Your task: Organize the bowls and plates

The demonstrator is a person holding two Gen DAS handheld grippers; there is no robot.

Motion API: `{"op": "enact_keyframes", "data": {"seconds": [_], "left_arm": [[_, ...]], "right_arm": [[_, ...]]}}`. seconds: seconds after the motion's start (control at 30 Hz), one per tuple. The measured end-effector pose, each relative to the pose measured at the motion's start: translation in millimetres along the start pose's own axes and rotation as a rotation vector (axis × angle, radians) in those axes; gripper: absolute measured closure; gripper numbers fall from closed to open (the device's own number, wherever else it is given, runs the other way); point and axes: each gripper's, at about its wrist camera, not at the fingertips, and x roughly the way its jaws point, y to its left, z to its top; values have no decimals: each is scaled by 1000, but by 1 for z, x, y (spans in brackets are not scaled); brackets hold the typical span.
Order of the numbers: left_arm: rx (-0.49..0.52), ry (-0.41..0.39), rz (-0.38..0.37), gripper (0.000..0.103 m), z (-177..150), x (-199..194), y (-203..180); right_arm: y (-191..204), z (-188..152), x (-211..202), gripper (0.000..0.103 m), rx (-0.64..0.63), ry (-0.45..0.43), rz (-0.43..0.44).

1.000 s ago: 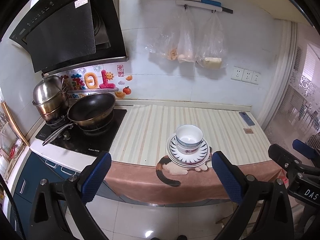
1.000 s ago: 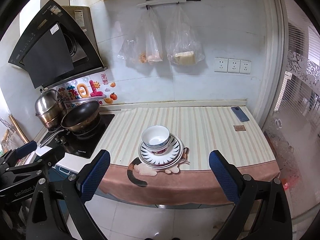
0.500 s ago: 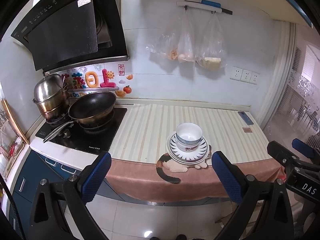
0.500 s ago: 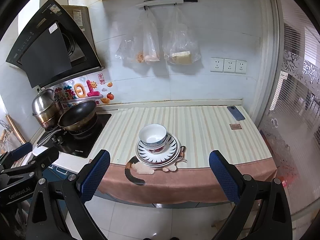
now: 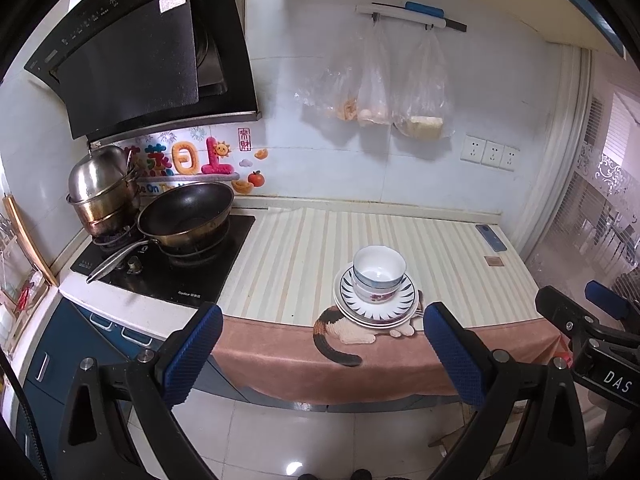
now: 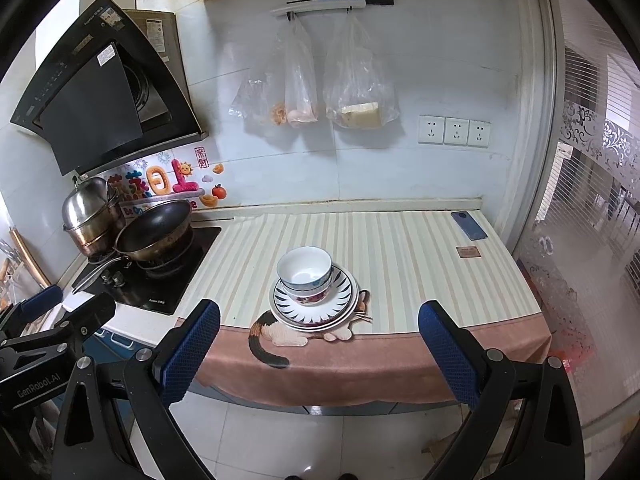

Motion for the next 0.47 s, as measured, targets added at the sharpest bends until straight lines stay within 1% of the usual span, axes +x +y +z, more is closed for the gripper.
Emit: {"op": "enact_keyframes", "data": {"seconds": [0.13, 0.47], "left_arm": [[-10, 12, 1, 0, -3, 2, 1], [-17, -4, 10, 0, -4, -2, 1]], "right_arm": [[0, -2, -2, 2, 0, 2, -6], [-4, -4, -1, 1, -2, 4, -9]]}}
